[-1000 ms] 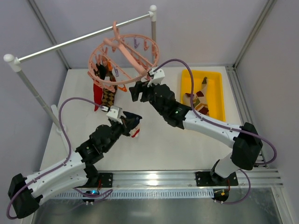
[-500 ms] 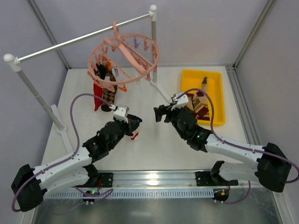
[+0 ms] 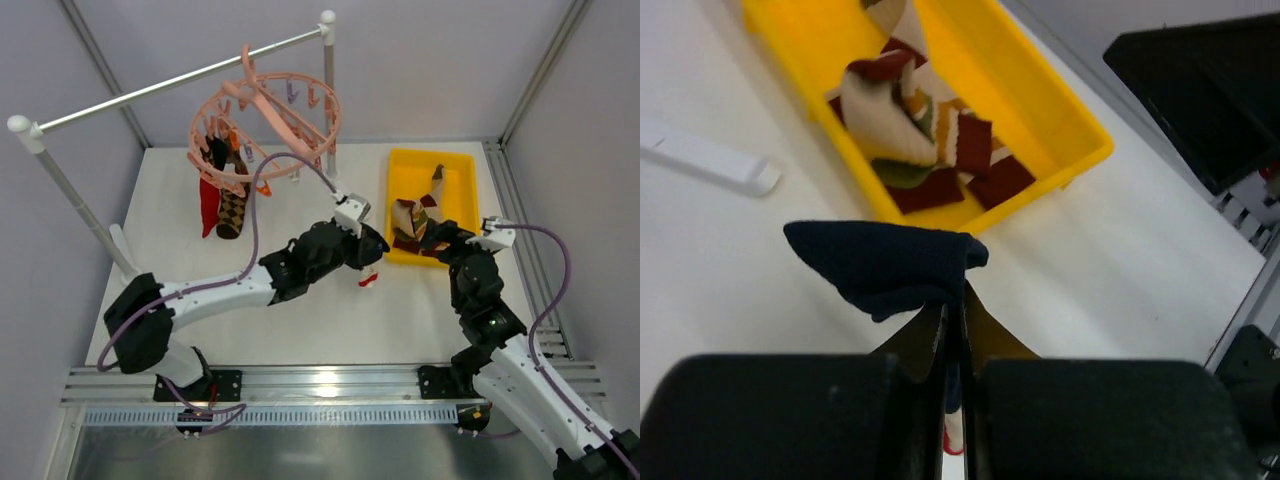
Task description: Remove the socks clipped to the hanger
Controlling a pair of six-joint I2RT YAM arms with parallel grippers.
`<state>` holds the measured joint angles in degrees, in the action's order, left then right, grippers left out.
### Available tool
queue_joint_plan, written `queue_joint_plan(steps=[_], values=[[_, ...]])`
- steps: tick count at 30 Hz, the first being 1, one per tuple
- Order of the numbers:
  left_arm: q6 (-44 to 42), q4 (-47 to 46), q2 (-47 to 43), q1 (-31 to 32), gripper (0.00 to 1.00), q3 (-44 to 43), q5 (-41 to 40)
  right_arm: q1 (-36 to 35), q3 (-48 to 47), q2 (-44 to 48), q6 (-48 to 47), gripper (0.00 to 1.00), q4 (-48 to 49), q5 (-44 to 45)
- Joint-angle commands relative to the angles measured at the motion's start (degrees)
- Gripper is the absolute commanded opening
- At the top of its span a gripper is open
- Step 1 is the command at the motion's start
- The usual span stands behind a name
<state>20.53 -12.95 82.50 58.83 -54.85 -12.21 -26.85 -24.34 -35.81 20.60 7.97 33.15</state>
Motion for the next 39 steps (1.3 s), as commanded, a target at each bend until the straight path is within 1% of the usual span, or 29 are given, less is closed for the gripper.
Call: queue_joint_plan(steps=[1,2,3,4,6,7,8,9,11,12,13,16,17,18,19,20,21,23,26,27,29,30,31,32,35,36,37,38,39], values=[[0.0,-4.5,10.5,0.2,0.0,-11.9,6.2,3.6,0.7,8.4,2.7,1.0,-6.3,3.3],[0.2,-4.1,12.8,0.2,0.0,-14.7,7.0,4.0,0.8,10.5,3.3,1.0,-7.6,4.1],[0.4,-3.6,15.5,0.2,0.0,-17.5,7.5,4.3,1.0,15.1,3.5,1.0,-9.9,6.0],[0.5,-3.1,19.5,0.2,0.0,-22.6,7.7,4.4,0.9,17.4,3.6,0.99,-11.2,7.1],[0.5,-2.9,23.6,0.2,0.0,-27.2,8.7,4.4,0.3,24.5,3.0,1.0,-14.9,9.8],[0.6,-2.9,26.9,0.2,0.0,-31.3,9.0,4.4,0.2,27.0,2.8,1.0,-16.1,10.6],[0.6,-3.0,28.3,0.2,0.0,-33.3,9.0,4.4,0.0,29.0,1.6,1.0,-18.1,11.5],[0.7,-3.0,29.6,0.2,0.0,-37.0,8.8,4.4,-0.4,32.6,1.2,1.0,-18.9,12.7],[0.8,-3.4,33.9,0.2,0.0,-40.6,8.3,4.4,-0.9,35.4,-0.2,1.0,-21.7,14.2],[0.9,-3.7,35.3,0.2,0.0,-43.9,8.3,4.4,-1.5,35.6,-0.6,1.0,-22.6,14.7],[1.1,-3.9,36.6,0.2,0.0,-45.4,8.8,4.4,-1.8,38.0,-1.0,1.0,-23.3,15.5],[2.3,-6.5,40.9,0.3,0.0,-49.6,10.0,4.4,-1.7,39.4,-0.6,1.0,-24.5,14.6],[2.4,-6.5,43.1,0.3,0.08,-50.9,9.7,4.4,-1.5,39.2,-0.6,1.0,-24.2,14.1],[2.3,-4.4,44.1,0.3,0.29,-54.0,9.0,4.4,-1.7,39.1,-0.5,1.0,-24.2,13.7],[2.3,-2.7,45.5,0.2,0.82,-55.9,8.1,4.4,-1.9,38.2,-0.4,1.0,-24.4,13.5],[1.6,-0.5,46.5,0.3,0.99,-57.7,6.4,4.4,-2.3,37.8,-0.3,1.0,-24.8,13.1],[1.4,1.2,48.2,0.3,1.0,-60.3,5.7,4.4,-2.5,37.3,-0.2,1.0,-25.0,12.9],[1.1,2.8,48.4,0.3,1.0,-60.4,4.7,4.4,-2.5,36.7,0.1,1.0,-25.2,12.4],[1.2,-0.9,44.9,0.3,1.0,-54.7,3.9,4.4,-2.0,36.7,0.1,1.0,-25.0,12.1],[1.2,-2.3,43.5,0.3,1.0,-50.0,2.9,4.4,-2.0,36.7,0.1,1.0,-24.9,12.0],[0.9,-5.1,38.0,0.5,1.0,-44.8,2.0,4.4,-1.8,36.4,0.1,1.0,-24.7,11.9],[0.5,-5.9,36.3,0.6,1.0,-39.2,1.6,4.4,-1.7,36.3,0.0,1.0,-24.5,11.7],[0.1,-6.6,31.9,0.8,1.0,-36.2,1.7,4.4,-1.6,36.2,0.0,1.0,-24.3,11.6],[-0.4,-7.9,29.9,1.0,1.0,-29.9,1.7,4.4,-1.2,36.1,0.0,1.0,-23.7,11.6],[-2.2,-10.1,20.9,1.3,1.0,-19.6,0.0,4.4,-0.5,34.3,0.2,1.0,-22.6,11.1],[-2.5,-10.8,18.8,1.3,1.0,-13.0,-1.0,4.4,-0.2,33.6,0.3,1.0,-22.1,10.6],[-2.9,-10.7,16.8,1.3,1.0,-9.9,-3.6,4.4,0.2,33.2,0.3,1.0,-21.0,9.8],[-2.9,-10.1,12.5,1.3,1.0,-4.4,-4.8,4.4,0.6,32.7,0.7,1.0,-20.5,9.6],[-3.0,-9.6,10.6,1.3,1.0,-1.8,-6.1,4.4,0.8,32.4,0.9,1.0,-20.1,9.2]])
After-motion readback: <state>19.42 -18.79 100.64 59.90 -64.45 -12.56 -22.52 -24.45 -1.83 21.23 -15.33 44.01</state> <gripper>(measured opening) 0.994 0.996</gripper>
